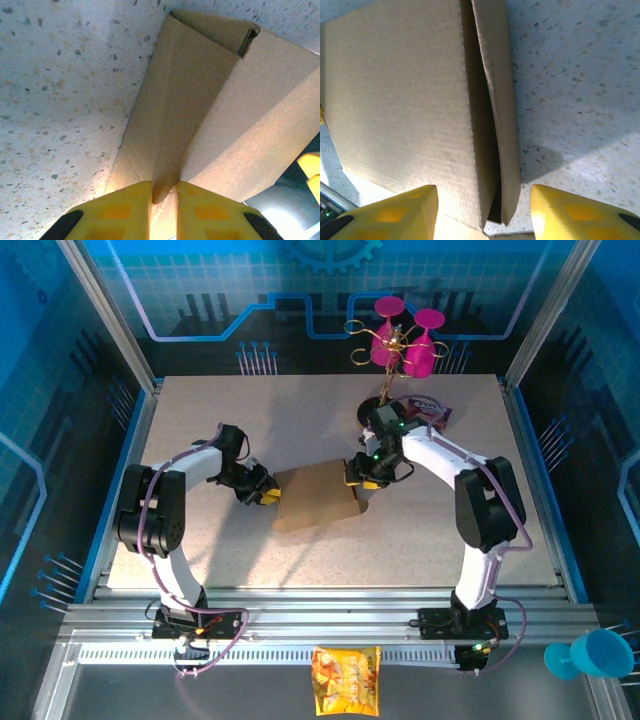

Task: Fold the paper box

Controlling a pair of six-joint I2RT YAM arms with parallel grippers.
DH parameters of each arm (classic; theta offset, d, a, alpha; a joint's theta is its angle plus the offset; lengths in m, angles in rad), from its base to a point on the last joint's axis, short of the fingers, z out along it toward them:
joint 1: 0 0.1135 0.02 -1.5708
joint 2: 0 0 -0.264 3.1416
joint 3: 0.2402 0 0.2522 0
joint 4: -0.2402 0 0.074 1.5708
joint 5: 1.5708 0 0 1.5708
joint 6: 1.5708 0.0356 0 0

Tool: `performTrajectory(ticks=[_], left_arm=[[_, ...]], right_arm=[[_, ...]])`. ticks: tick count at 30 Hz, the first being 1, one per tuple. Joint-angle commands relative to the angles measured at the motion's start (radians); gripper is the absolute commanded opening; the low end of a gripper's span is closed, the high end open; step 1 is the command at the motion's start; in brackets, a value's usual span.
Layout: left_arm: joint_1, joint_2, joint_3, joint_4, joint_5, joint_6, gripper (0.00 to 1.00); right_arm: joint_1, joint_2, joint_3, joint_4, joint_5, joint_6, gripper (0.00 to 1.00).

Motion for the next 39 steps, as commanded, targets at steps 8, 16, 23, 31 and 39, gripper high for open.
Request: performTrajectory(ticks=[8, 16, 23, 31, 39], left_arm=[[-0.007, 0.044, -0.016, -0.015, -0.053, 0.014, 0.17], [-0.012, 0.061, -0.024, 0.011, -0.055, 0.002, 0.11], [-0.012, 0.067, -0.019, 0.002, -0.065, 0.011, 0.16], [-0.012, 0.06, -0.025, 0.002, -0.078, 0.028, 0.24], [-0.012, 0.08, -0.027, -0.008, -0.096, 0.058, 0.14]], right_arm=[[0.022, 0.125, 0.056, 0.061, -0.087, -0.018, 0.38], [0.057, 0.128, 0.015, 0.084, -0.081, 0.021, 0.18], [0.06, 0.129, 0.004, 0.087, -0.078, 0.017, 0.14], [0.041, 0.122, -0.003, 0.087, -0.085, 0.004, 0.14], [0.008, 0.098, -0.002, 0.085, -0.153, -0.049, 0.25]])
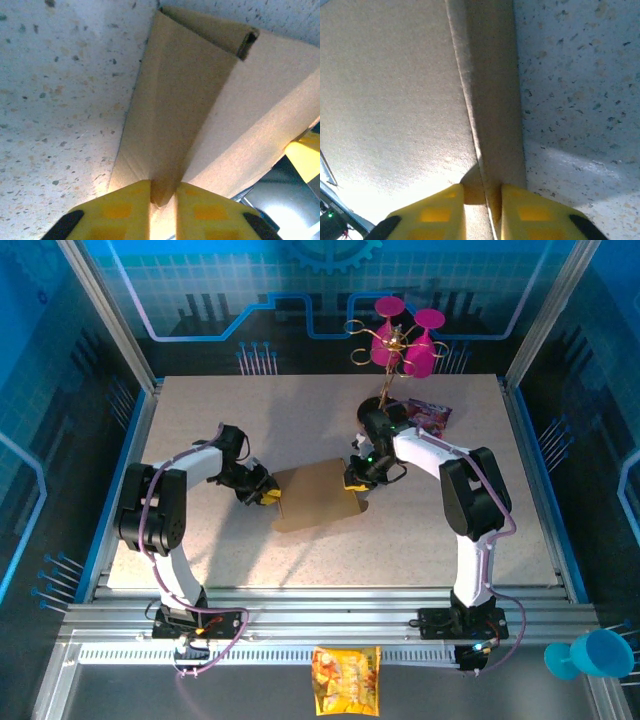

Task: Fold the paper box

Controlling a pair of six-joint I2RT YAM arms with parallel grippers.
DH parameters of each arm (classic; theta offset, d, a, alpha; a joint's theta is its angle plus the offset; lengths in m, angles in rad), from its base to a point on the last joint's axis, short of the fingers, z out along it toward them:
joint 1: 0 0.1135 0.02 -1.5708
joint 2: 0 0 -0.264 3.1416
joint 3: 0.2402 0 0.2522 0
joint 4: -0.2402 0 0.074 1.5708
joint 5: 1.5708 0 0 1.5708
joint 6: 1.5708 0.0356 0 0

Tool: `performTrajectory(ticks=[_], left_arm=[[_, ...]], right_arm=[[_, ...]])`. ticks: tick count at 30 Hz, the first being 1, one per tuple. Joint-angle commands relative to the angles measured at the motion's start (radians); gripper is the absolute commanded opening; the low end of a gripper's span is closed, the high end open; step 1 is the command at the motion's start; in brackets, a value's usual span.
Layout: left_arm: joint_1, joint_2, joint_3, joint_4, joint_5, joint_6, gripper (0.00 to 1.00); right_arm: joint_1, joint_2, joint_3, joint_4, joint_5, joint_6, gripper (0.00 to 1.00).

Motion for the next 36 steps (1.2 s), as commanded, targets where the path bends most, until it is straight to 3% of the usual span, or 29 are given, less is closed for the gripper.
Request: performTrajectory(ticks=[1, 5, 11, 21, 30, 31, 36], left_arm=[[-0.011, 0.067, -0.025, -0.022, -0.103, 0.039, 0.12], [-0.011, 0.075, -0.013, -0.068, -0.134, 0.076, 0.01], [-0.01, 0.073, -0.025, -0.094, -0.158, 0.108, 0.0], [-0.011, 0.06, -0.048, -0.11, -0.182, 0.136, 0.0], [-0.005, 0.04, -0.084, -0.111, -0.212, 0.158, 0.0], [-0.002, 0.038, -0.09, -0.112, -0.213, 0.158, 0.0], [0.004, 0.027, -0.119, -0.105, -0.216, 0.169, 0.0]], right_arm=[[0.001, -0.008, -0.016, 0.011, -0.088, -0.047, 0.28], [-0.031, -0.032, -0.022, 0.014, -0.088, -0.078, 0.41], [-0.083, -0.045, -0.038, 0.054, -0.158, -0.1, 0.54], [-0.084, 0.064, 0.071, 0.025, -0.27, -0.159, 0.59], [-0.097, 0.122, 0.125, -0.057, -0.243, -0.235, 0.64], [-0.101, 0.117, 0.122, -0.056, -0.245, -0.236, 0.7], [-0.109, 0.088, 0.109, -0.022, -0.33, -0.232, 0.74]])
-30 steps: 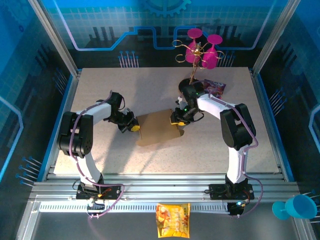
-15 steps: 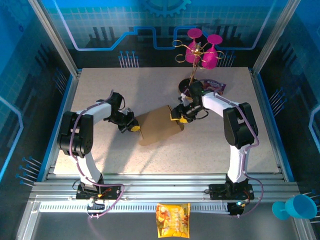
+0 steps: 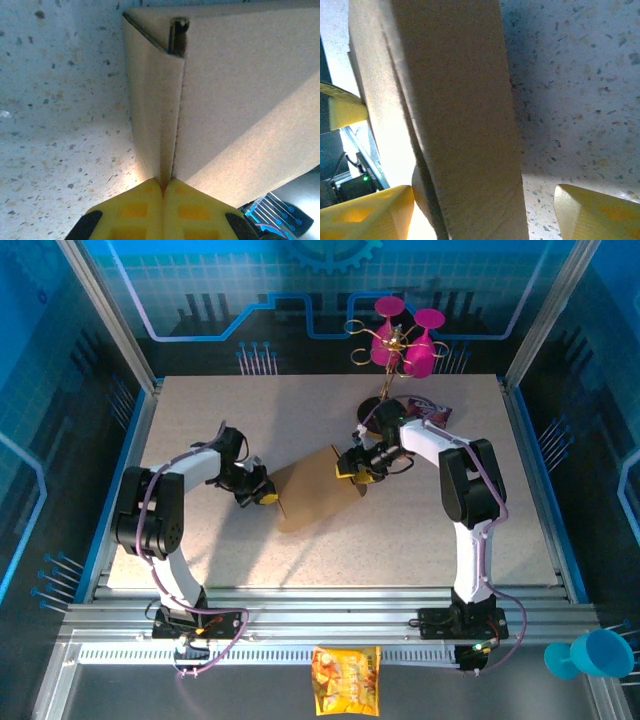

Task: Fold the paper box

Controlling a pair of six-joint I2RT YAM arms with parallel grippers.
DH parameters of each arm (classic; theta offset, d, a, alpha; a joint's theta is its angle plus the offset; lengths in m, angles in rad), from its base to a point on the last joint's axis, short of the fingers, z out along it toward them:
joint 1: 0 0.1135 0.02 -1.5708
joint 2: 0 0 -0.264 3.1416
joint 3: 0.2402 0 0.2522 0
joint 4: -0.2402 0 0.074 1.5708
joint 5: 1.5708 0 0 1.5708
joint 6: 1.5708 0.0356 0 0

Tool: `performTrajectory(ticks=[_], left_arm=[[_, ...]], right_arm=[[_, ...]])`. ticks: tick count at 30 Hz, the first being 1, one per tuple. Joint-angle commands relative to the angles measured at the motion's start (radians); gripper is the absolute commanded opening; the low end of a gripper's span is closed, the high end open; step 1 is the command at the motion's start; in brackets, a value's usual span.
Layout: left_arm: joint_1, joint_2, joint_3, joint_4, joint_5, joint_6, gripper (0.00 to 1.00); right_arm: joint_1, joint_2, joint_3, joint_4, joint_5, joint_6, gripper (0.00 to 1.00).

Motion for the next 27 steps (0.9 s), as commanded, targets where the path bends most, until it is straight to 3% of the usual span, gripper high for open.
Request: performTrajectory(ticks=[1, 15, 23, 27], left_arm=[[0.004, 0.063, -0.083, -0.112, -0.191, 0.034, 0.0], [0.012, 0.072, -0.083, -0.084, -0.188, 0.02, 0.0], [0.012, 0.047, -0.046, -0.077, -0.178, 0.001, 0.0], [0.012, -0.028, -0.02, -0.073, -0.171, -0.021, 0.02]], right_arm=[[-0.011, -0.012, 0.009, 0.0, -0.11, -0.02, 0.74], [0.045, 0.054, 0.019, 0.068, -0.285, 0.05, 0.67], [0.092, 0.062, 0.016, 0.1, -0.291, 0.108, 0.54], [0.096, 0.054, 0.003, 0.113, -0.277, 0.151, 0.42]])
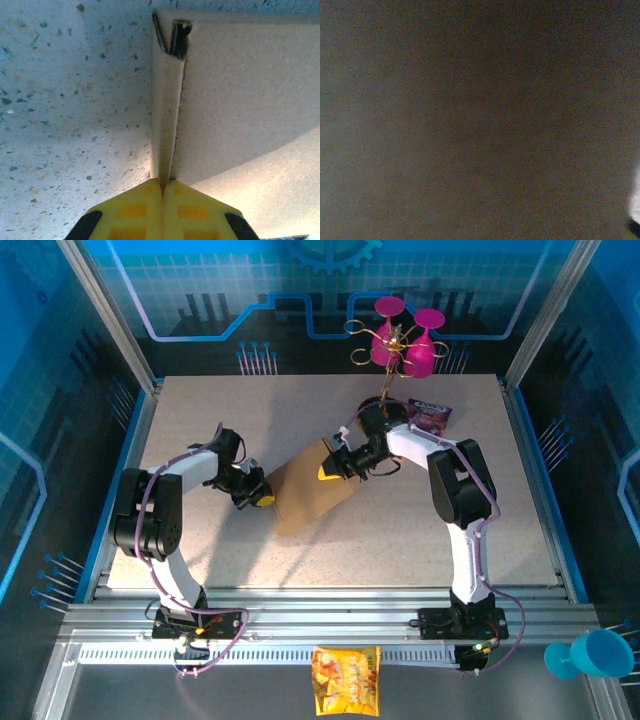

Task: Fold the paper box

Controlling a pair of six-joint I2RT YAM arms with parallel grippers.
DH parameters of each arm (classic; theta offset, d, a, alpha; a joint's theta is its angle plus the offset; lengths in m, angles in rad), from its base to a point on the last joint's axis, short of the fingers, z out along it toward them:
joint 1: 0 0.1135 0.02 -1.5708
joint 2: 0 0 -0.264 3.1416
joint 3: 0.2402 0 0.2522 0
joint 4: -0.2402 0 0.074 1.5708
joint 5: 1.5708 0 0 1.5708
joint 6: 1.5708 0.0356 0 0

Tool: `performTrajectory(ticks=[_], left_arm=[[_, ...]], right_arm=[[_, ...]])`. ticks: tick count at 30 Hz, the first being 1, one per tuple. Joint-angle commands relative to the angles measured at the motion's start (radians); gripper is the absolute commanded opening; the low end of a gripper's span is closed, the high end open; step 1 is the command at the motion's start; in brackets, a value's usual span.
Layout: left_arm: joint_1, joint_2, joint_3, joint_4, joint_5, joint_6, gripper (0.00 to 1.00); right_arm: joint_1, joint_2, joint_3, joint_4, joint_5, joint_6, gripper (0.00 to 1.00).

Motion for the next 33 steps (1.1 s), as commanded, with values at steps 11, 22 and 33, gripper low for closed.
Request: performTrajectory(ticks=[11, 22, 33], left_arm=[[0.111, -0.372, 0.01, 0.08, -0.082, -0.269, 0.76], [0.18, -0.306, -0.14, 0.365, 0.233, -0.63, 0.87], [0.087, -0.189, -0.154, 0.474, 0.263, -0.811, 0.92]], right_arm=[[-0.034, -0.158, -0.219, 0.326, -0.063, 0.486, 0.25], [-0.054, -0.278, -0.281, 0.468, -0.135, 1.015, 0.26], [-0.059, -0.28, -0.344, 0.682, -0.166, 1.282, 0.27]])
